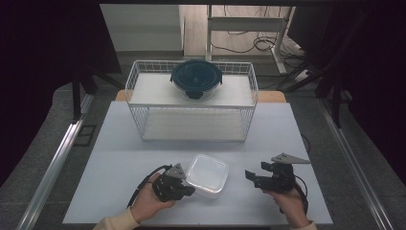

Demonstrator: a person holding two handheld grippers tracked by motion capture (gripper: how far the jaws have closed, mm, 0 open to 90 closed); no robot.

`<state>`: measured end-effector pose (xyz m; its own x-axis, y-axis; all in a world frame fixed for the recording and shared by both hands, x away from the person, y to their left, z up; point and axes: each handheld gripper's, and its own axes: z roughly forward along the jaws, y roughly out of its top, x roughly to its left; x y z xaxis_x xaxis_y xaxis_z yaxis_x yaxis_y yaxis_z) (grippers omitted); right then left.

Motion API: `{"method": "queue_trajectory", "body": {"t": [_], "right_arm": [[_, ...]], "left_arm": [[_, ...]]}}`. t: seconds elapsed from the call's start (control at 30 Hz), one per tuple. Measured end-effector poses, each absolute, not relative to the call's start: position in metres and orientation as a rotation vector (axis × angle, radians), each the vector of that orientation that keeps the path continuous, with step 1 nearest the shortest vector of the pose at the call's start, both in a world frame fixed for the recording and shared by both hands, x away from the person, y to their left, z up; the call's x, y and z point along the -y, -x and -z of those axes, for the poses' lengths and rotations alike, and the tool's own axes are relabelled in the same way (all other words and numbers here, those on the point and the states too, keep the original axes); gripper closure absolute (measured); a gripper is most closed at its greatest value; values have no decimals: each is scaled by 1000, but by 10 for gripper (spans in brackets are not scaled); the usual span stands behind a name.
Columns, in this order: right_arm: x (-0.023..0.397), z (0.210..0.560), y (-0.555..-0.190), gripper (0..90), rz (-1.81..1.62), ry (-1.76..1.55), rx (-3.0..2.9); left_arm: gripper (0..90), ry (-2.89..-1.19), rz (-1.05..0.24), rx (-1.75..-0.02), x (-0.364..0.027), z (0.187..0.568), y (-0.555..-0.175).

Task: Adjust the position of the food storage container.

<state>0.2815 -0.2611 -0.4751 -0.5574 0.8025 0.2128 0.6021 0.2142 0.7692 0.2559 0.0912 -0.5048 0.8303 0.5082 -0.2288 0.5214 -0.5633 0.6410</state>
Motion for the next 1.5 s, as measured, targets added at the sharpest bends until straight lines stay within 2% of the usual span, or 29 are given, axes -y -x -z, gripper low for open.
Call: {"method": "queue_trajectory", "body": {"t": [0.53, 0.9, 1.13, 1.27, 1.33, 1.4, 1.5], "right_arm": [[262, 475, -282, 212, -1262, -1338, -2256], [262, 476, -282, 212, -1257, -1337, -2259], [263, 476, -282, 212, -1256, -1338, -2260], [264, 475, -283, 212, -1256, -1336, -2256], [265, 475, -282, 213, -1259, -1339, -2252], [266, 474, -282, 214, -1266, -1337, -2245], [268, 473, -282, 246, -1278, -1339, -2248]], "left_arm": [[899, -2244, -37, -907, -98, 501, -301], [899, -2236, -76, -938, -95, 500, -321], [898, -2214, -92, -942, -100, 498, -320], [884, -2170, -125, -918, -117, 486, -301], [861, -2142, -136, -936, -129, 482, -291], [781, -2103, -173, -974, -140, 478, -282], [499, -2062, -227, -1046, -151, 476, -273]]}}
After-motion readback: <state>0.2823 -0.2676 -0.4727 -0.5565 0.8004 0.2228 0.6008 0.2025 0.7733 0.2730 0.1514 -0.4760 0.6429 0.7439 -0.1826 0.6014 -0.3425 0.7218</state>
